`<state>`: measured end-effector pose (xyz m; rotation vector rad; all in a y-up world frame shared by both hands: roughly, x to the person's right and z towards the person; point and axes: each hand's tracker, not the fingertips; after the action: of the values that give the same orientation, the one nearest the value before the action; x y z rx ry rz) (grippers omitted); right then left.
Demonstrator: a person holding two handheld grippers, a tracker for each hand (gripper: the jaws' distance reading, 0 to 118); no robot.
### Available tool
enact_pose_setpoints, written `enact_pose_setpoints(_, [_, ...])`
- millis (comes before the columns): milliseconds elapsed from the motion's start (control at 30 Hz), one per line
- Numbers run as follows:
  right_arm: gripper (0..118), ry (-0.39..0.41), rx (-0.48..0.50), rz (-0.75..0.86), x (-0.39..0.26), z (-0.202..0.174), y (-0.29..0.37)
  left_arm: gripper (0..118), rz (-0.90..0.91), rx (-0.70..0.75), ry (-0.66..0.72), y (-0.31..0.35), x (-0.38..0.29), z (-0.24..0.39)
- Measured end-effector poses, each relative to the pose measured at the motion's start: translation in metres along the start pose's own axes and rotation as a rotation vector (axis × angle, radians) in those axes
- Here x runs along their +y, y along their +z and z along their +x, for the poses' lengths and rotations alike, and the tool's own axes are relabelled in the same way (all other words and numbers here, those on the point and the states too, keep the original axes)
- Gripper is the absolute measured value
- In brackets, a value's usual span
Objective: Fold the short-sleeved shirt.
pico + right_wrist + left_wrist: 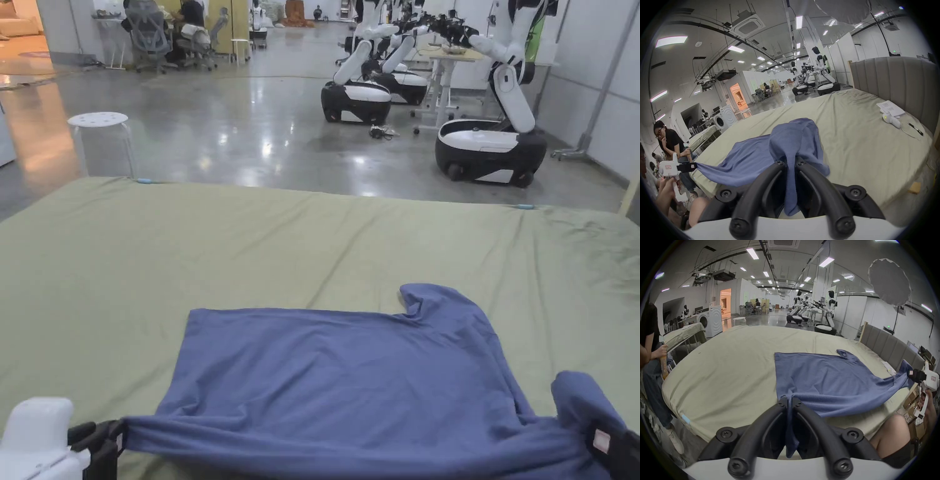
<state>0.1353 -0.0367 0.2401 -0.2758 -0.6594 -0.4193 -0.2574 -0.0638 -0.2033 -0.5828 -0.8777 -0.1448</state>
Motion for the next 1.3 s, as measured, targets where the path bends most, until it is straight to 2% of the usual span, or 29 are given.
enact_pose_setpoints(100, [9, -0.019, -0.004, -0.04, 0.017, 0.007, -0.049, 3, -0.032, 0.014, 0.03, -0.037, 0.021, -0.006])
enact_pose_setpoints(267, [9, -0.068, -0.05, -0.135, 0.022, 0.025, -0.135, 3, -0.112, 0.07, -0.014, -0.11, 0.045, 0.0])
enact_pose_setpoints(467, [9, -0.023, -0.134, -0.251, 0.002, 0.036, -0.222, 3, -0.222, 0.129, -0.048, -0.193, 0.04, 0.004])
enact_pose_setpoints(600, [9, -0.039, -0.156, -0.271, -0.006, 0.041, -0.251, 3, -0.251, 0.165, -0.03, -0.212, 0.027, 0.003])
enact_pose_setpoints(667, [9, -0.022, -0.164, -0.272, -0.007, 0.038, -0.254, 3, -0.252, 0.163, -0.015, -0.214, 0.023, 0.004])
enact_pose_setpoints(700, [9, -0.013, -0.168, -0.282, -0.008, 0.037, -0.255, 4, -0.24, 0.176, -0.013, -0.211, 0.021, 0.006])
enact_pose_setpoints(733, [10, -0.005, -0.17, -0.292, -0.008, 0.037, -0.255, 10, -0.236, 0.173, -0.015, -0.21, 0.022, 0.007])
enact_pose_setpoints(767, [22, 0.003, -0.174, -0.299, -0.009, 0.037, -0.251, 28, -0.227, 0.179, -0.015, -0.207, 0.025, 0.009])
enact_pose_setpoints(800, [68, 0.008, -0.179, -0.297, -0.008, 0.037, -0.247, 68, -0.218, 0.177, -0.015, -0.203, 0.027, 0.01])
enact_pose_setpoints(833, [111, 0.011, -0.191, -0.289, -0.006, 0.036, -0.241, 99, -0.197, 0.189, -0.011, -0.197, 0.029, 0.008])
enact_pose_setpoints(867, [117, 0.016, -0.205, -0.268, -0.004, 0.035, -0.233, 116, -0.188, 0.189, -0.009, -0.189, 0.032, 0.007])
enact_pose_setpoints(900, [112, 0.006, -0.146, -0.218, -0.002, 0.034, -0.219, 115, -0.186, 0.151, -0.002, -0.177, 0.035, 0.005])
enact_pose_setpoints(933, [112, 0.003, -0.067, -0.077, 0.0, 0.033, -0.2, 115, -0.171, 0.096, -0.006, -0.165, 0.037, 0.006])
enact_pose_setpoints(967, [112, 0.001, -0.052, -0.048, 0.006, 0.03, -0.184, 114, -0.097, 0.048, -0.044, -0.139, 0.038, 0.005])
enact_pose_setpoints(1033, [114, 0.032, -0.082, -0.014, 0.02, 0.015, -0.132, 113, -0.002, 0.067, -0.093, -0.09, 0.039, 0.015])
enact_pose_setpoints(1100, [116, 0.124, -0.097, 0.103, 0.021, -0.002, -0.068, 113, 0.117, 0.131, -0.157, -0.029, 0.028, 0.022])
enact_pose_setpoints(1200, [118, 0.251, -0.155, 0.263, 0.004, -0.017, 0.006, 113, 0.263, 0.183, -0.154, 0.042, 0.002, 0.031])
enact_pose_setpoints(1233, [118, 0.243, -0.146, 0.21, -0.003, -0.019, 0.025, 111, 0.294, 0.175, -0.146, 0.057, -0.006, 0.028])
enact_pose_setpoints(1267, [115, 0.229, -0.143, 0.223, -0.014, -0.021, 0.044, 98, 0.321, 0.148, -0.127, 0.072, -0.017, 0.027])
enact_pose_setpoints(1300, [105, 0.209, -0.138, 0.256, -0.022, -0.02, 0.056, 44, 0.361, 0.105, -0.108, 0.084, -0.027, 0.027])
